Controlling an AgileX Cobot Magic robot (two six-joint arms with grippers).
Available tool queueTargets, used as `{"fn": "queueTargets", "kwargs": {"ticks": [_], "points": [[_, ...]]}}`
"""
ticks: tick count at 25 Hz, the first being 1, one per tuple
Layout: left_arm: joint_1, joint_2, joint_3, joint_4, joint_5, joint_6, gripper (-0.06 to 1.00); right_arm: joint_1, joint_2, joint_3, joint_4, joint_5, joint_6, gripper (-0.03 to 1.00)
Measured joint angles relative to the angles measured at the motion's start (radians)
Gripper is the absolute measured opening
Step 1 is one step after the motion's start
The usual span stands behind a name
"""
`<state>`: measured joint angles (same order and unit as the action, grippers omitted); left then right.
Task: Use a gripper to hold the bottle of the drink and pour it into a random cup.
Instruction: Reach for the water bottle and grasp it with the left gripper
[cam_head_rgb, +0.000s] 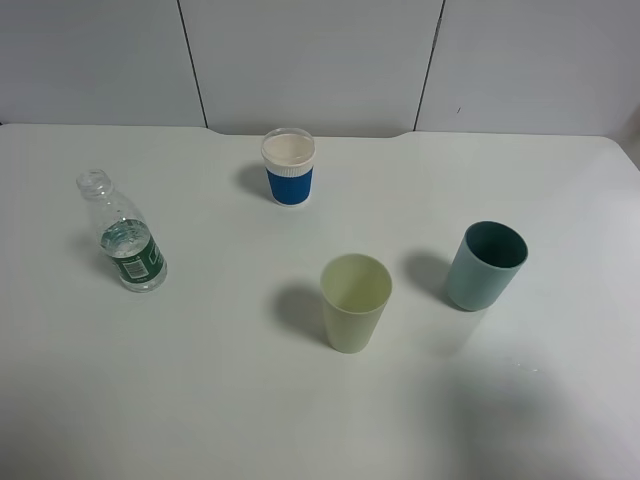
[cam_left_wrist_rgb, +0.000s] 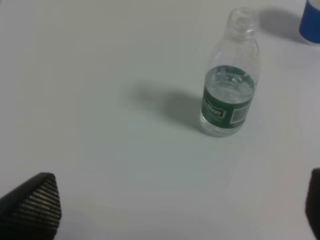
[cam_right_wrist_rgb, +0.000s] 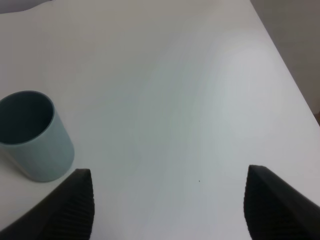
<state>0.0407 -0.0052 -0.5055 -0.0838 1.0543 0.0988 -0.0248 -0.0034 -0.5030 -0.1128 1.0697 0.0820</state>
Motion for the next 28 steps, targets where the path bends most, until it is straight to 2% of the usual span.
{"fn": "queueTargets", "kwargs": {"ticks": [28], "points": [[0.0,0.0,0.0,0.0,0.0,0.0,1.0,0.0,0.0,0.0,0.0,0.0,0.0,0.63]]}}
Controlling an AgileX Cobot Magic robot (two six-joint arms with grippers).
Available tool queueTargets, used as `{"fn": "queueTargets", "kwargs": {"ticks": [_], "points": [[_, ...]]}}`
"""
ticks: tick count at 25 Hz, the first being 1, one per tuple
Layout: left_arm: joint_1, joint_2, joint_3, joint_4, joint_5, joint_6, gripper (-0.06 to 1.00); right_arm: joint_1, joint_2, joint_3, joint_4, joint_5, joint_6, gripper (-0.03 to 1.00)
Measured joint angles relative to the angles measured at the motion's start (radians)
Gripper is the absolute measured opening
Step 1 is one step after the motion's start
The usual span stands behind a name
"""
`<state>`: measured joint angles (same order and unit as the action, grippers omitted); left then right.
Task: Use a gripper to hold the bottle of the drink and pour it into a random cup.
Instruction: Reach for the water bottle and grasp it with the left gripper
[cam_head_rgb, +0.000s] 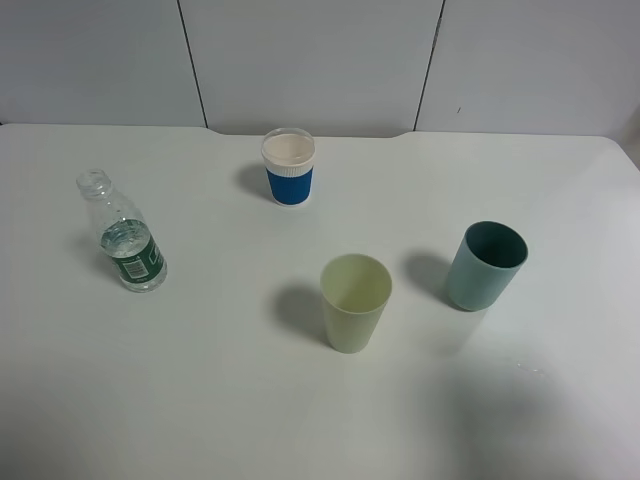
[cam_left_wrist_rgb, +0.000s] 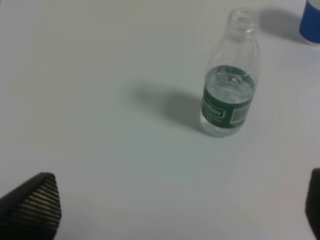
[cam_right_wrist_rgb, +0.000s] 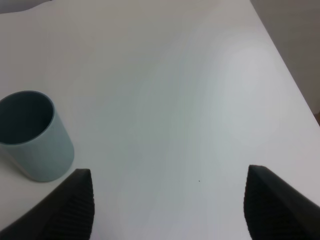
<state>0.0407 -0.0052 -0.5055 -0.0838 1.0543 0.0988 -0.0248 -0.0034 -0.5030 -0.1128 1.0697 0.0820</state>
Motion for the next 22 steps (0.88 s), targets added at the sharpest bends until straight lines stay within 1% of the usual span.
{"fn": "queueTargets", "kwargs": {"ticks": [22], "points": [[0.0,0.0,0.0,0.0,0.0,0.0,1.0,0.0,0.0,0.0,0.0,0.0,0.0,0.63]]}}
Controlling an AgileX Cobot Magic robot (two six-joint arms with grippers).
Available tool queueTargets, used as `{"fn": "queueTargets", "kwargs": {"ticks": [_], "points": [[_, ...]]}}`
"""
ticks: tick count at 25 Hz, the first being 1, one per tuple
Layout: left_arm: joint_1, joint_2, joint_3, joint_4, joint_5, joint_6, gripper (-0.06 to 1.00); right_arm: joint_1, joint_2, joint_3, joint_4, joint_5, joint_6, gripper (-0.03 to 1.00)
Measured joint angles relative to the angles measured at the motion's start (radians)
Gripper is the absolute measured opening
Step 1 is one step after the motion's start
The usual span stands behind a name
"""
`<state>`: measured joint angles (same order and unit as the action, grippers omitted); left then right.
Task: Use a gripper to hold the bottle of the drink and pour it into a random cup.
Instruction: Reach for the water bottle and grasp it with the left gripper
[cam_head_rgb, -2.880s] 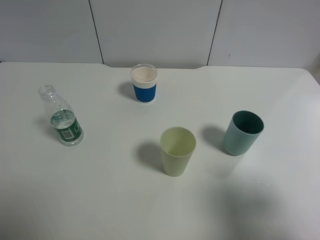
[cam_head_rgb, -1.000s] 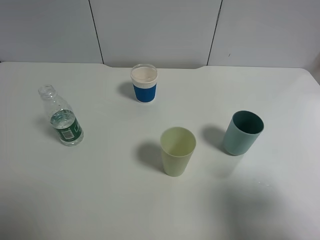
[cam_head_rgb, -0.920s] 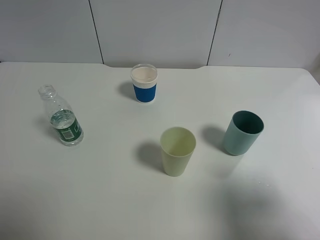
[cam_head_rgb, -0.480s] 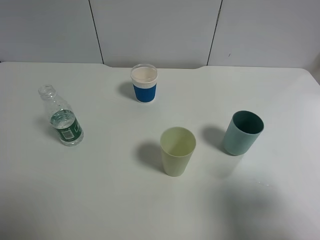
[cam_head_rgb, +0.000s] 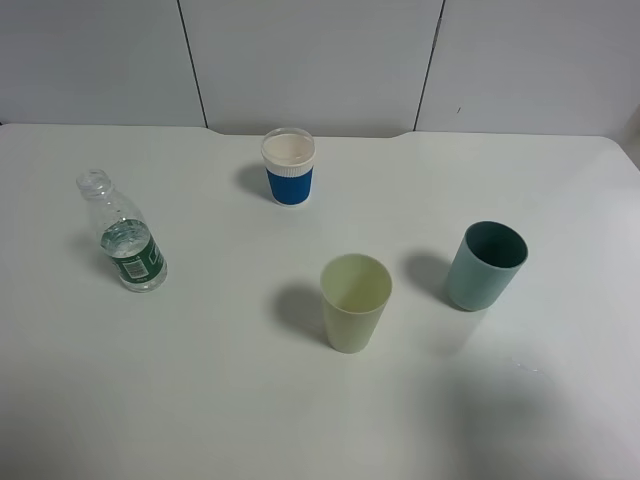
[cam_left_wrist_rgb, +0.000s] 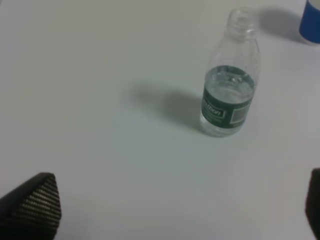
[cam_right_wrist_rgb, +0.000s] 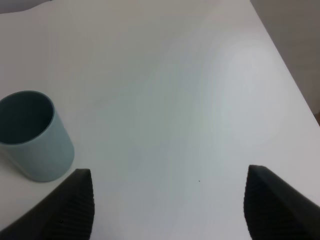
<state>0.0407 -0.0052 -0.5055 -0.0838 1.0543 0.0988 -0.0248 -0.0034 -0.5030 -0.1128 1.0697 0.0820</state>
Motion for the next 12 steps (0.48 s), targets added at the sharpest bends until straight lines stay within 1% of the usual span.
{"fn": "queueTargets", "kwargs": {"ticks": [12], "points": [[0.0,0.0,0.0,0.022,0.0,-0.05,0.99,0.0,0.0,0.0,0.0,0.0,0.0,0.63]]}}
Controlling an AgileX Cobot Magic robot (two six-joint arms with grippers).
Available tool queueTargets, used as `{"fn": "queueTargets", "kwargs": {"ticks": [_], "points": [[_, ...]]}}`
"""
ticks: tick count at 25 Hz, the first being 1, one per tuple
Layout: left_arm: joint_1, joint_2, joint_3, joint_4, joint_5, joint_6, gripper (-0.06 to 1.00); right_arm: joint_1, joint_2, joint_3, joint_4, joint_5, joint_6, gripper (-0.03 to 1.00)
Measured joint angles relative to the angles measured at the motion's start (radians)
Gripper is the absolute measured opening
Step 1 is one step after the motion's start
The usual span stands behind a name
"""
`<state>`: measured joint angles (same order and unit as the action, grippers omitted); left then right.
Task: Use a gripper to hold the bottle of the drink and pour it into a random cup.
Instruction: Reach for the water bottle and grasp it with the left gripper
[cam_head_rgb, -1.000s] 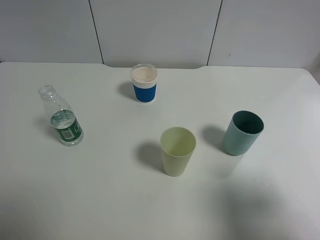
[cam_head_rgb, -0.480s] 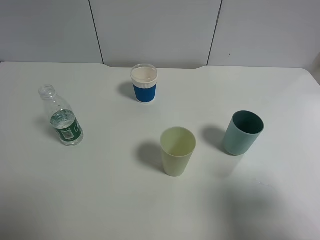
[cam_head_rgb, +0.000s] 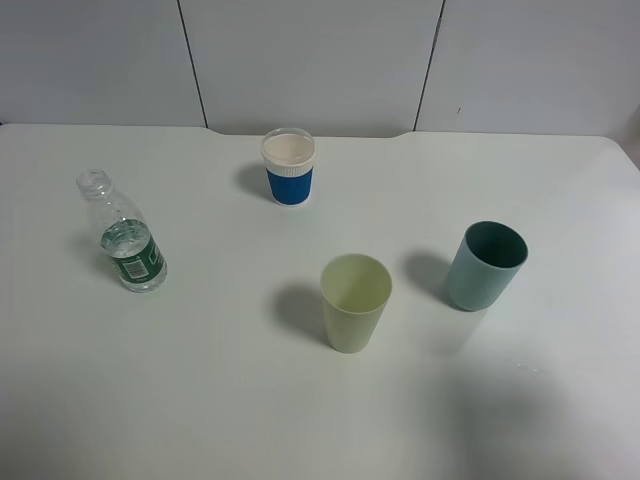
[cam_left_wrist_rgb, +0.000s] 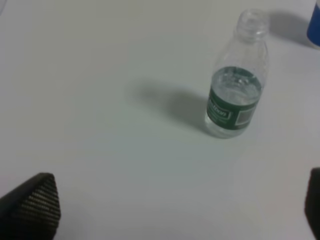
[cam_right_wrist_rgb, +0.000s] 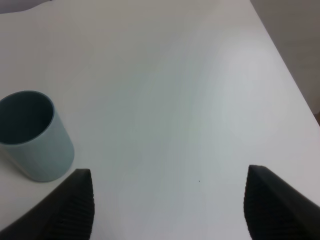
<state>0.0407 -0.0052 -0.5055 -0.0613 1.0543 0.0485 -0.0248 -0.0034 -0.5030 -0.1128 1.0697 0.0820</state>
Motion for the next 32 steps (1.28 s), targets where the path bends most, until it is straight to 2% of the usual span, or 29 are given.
{"fn": "queueTargets", "kwargs": {"ticks": [6,10,16,21,32], "points": [[0.0,0.007,-0.013,0.0,-0.02,-0.012,0.91,0.0,0.0,0.0,0.0,0.0,0.0,0.63],[0.0,0.076,-0.048,0.0,-0.07,-0.012,0.9,0.0,0.0,0.0,0.0,0.0,0.0,0.63],[0.0,0.214,-0.068,0.0,-0.093,-0.009,0.91,0.0,0.0,0.0,0.0,0.0,0.0,0.63],[0.0,0.362,-0.069,-0.001,-0.098,0.08,0.98,0.0,0.0,0.0,0.0,0.0,0.0,0.63],[0.0,0.588,-0.069,-0.091,-0.106,0.323,0.99,0.0,0.0,0.0,0.0,0.0,0.0,0.63]]}}
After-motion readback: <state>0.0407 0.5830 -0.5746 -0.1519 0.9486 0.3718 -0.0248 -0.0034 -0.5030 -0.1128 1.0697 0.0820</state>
